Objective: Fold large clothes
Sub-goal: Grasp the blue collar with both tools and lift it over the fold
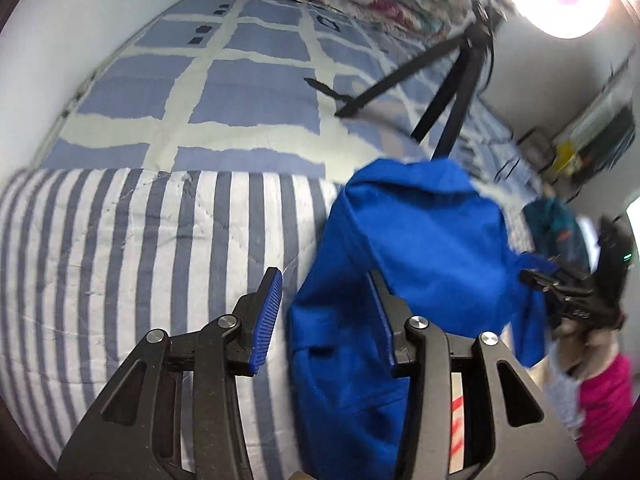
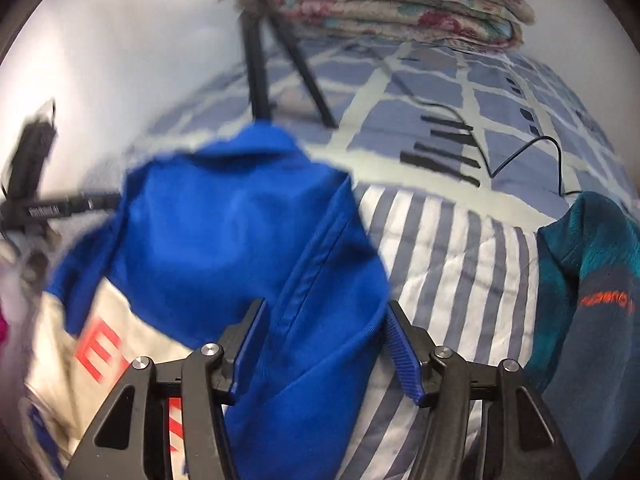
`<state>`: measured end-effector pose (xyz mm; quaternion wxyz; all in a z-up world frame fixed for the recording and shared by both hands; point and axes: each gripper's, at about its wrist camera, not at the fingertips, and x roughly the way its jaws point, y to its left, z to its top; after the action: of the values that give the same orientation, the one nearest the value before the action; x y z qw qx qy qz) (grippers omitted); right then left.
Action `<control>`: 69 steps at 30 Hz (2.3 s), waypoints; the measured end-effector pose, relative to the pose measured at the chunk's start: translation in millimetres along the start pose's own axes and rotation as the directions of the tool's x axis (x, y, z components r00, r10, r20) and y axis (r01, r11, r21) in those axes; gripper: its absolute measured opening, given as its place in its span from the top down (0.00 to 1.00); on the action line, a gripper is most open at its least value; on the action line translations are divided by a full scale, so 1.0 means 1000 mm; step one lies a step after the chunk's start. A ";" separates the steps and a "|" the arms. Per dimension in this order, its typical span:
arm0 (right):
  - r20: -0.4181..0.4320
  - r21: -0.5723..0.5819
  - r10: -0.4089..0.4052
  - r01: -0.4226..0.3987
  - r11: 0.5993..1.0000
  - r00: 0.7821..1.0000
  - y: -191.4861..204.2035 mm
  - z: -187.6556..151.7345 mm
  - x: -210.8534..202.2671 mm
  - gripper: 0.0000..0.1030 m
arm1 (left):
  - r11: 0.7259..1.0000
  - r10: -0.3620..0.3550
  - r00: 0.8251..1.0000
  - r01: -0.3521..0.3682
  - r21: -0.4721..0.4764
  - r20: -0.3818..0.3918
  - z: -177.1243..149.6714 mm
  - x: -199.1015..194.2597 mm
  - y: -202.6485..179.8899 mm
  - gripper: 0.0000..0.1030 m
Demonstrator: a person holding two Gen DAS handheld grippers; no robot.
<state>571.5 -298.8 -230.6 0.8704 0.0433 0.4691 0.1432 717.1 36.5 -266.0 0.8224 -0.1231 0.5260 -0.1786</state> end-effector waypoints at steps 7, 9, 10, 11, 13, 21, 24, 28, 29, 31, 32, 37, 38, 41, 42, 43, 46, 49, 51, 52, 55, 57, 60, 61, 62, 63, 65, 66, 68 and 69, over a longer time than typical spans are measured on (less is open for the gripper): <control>0.007 0.074 0.015 -0.015 0.997 1.000 -0.015 0.017 0.019 0.42 | 1.000 0.005 0.999 -0.004 0.022 -0.037 0.012 0.020 -0.011 0.58; -0.003 0.064 0.001 -0.001 0.998 1.000 -0.012 0.022 0.028 0.45 | 0.998 0.040 0.998 -0.037 0.055 -0.056 0.012 0.031 -0.017 0.58; -0.008 0.061 -0.005 0.006 0.998 1.000 -0.012 0.024 0.032 0.48 | 0.995 0.073 0.995 -0.068 0.076 -0.064 0.011 0.038 -0.022 0.58; -0.016 0.059 -0.014 0.014 0.998 1.000 -0.011 0.026 0.037 0.51 | 0.991 0.102 0.993 -0.095 0.099 -0.061 0.010 0.043 -0.027 0.58; -0.007 0.055 -0.012 0.012 0.998 1.000 -0.009 0.029 0.042 0.52 | 0.984 0.124 0.991 -0.118 0.133 -0.041 0.010 0.046 -0.035 0.59; 0.000 0.027 0.021 -0.021 0.999 1.000 0.002 0.030 0.043 0.85 | 0.958 0.178 0.984 -0.172 0.229 -0.006 0.003 0.050 -0.057 0.90; 0.001 0.029 -0.009 0.009 1.000 1.000 0.007 0.030 0.040 0.92 | 0.950 0.202 0.979 -0.201 0.240 0.021 0.001 0.045 -0.061 0.95; 0.030 0.002 -0.028 0.028 1.000 0.999 0.018 0.031 0.027 0.98 | 0.948 0.200 0.978 -0.210 0.241 0.063 -0.001 0.028 -0.068 0.97; 0.045 0.004 -0.022 0.021 1.000 0.999 0.019 0.032 0.021 0.98 | 0.947 0.195 0.978 -0.207 0.245 0.074 -0.002 0.021 -0.072 0.97; 0.066 0.013 -0.008 0.007 1.000 0.998 0.020 0.033 0.010 0.99 | 0.946 0.184 0.978 -0.203 0.251 0.098 -0.004 0.007 -0.077 0.97; 0.079 0.018 -0.003 0.001 1.000 0.997 0.021 0.034 0.003 0.99 | 0.947 0.179 0.978 -0.201 0.251 0.106 -0.005 0.002 -0.080 0.97; 0.129 0.026 0.021 -0.024 0.999 0.991 0.026 0.030 -0.031 0.99 | 0.958 0.132 0.979 -0.166 0.235 0.153 -0.015 -0.036 -0.091 0.98; 0.135 0.023 0.019 -0.022 1.000 0.991 0.028 0.028 -0.037 0.99 | 0.958 0.124 0.979 -0.161 0.235 0.164 -0.019 -0.044 -0.094 0.98; 0.161 0.012 0.013 -0.015 1.000 0.987 0.036 0.022 -0.056 0.99 | 0.962 0.104 0.977 -0.147 0.232 0.188 -0.032 -0.067 -0.101 0.98; 0.171 0.013 0.012 -0.015 1.000 0.985 0.038 0.018 -0.063 0.99 | 0.962 0.099 0.976 -0.143 0.231 0.193 -0.036 -0.072 -0.103 0.98; 0.184 0.015 0.014 -0.017 1.000 0.983 0.040 0.015 -0.072 0.99 | 0.964 0.089 0.976 -0.136 0.230 0.200 -0.042 -0.082 -0.106 0.98; 0.226 0.019 0.012 -0.017 1.000 0.974 0.047 0.003 -0.100 0.99 | 0.964 0.071 0.973 -0.124 0.236 0.220 -0.060 -0.109 -0.116 0.99; 0.253 0.018 0.003 -0.008 1.000 0.968 0.058 -0.013 -0.131 0.99 | 0.954 0.078 0.966 -0.144 0.264 0.245 -0.081 -0.137 -0.131 0.99; 0.268 -0.003 -0.005 0.006 1.000 0.963 0.071 -0.029 -0.157 0.99 | 0.952 0.070 0.966 -0.139 0.272 0.247 -0.100 -0.158 -0.142 0.99; 0.276 -0.008 -0.001 0.004 1.000 0.961 0.075 -0.036 -0.168 0.99 | 0.952 0.062 0.966 -0.133 0.275 0.251 -0.110 -0.169 -0.147 0.99; 0.281 0.003 0.013 -0.015 1.000 0.960 0.086 -0.066 -0.204 0.99 | 0.951 0.052 0.967 -0.125 0.283 0.251 -0.141 -0.202 -0.162 0.99; 0.272 -0.010 0.001 0.002 1.000 0.962 0.095 -0.088 -0.227 0.99 | 0.948 0.044 0.965 -0.122 0.293 0.257 -0.160 -0.221 -0.172 0.99; 0.267 -0.009 0.003 -0.001 1.000 0.964 0.103 -0.120 -0.255 0.99 | 0.947 0.024 0.963 -0.107 0.302 0.268 -0.194 -0.250 -0.186 0.99; 0.264 -0.007 0.001 0.001 1.000 0.965 0.106 -0.133 -0.264 0.99 | 0.948 0.019 0.963 -0.102 0.301 0.269 -0.205 -0.256 -0.188 0.99; 0.262 -0.004 -0.001 0.002 1.000 0.965 0.109 -0.145 -0.272 0.99 | 0.949 0.014 0.964 -0.097 0.300 0.266 -0.213 -0.260 -0.190 0.99; 0.256 -0.003 0.001 0.000 1.000 0.967 0.111 -0.155 -0.276 0.99 | 0.950 0.014 0.965 -0.095 0.299 0.263 -0.226 -0.265 -0.192 0.99; 0.238 -0.014 -0.005 0.009 1.000 0.971 0.119 -0.180 -0.285 0.99 | 0.950 0.018 0.967 -0.096 0.298 0.253 -0.250 -0.271 -0.193 0.99; 0.231 -0.019 -0.009 0.014 1.000 0.973 0.121 -0.189 -0.287 0.99 | 0.951 0.019 0.969 -0.093 0.294 0.246 -0.266 -0.273 -0.194 0.99; 0.215 -0.027 -0.010 0.017 1.000 0.976 0.127 -0.213 -0.291 0.99 | 0.953 0.017 0.972 -0.087 0.291 0.236 -0.288 -0.275 -0.192 0.99; 0.211 -0.026 -0.014 0.020 0.999 0.977 0.129 -0.224 -0.293 0.99 | 0.952 0.020 0.973 -0.089 0.292 0.232 -0.302 -0.276 -0.192 0.99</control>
<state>206.5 -273.3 -92.8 0.9169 0.0422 0.3725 0.1368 305.8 -25.4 -89.9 0.8906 -0.0018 0.3989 -0.2183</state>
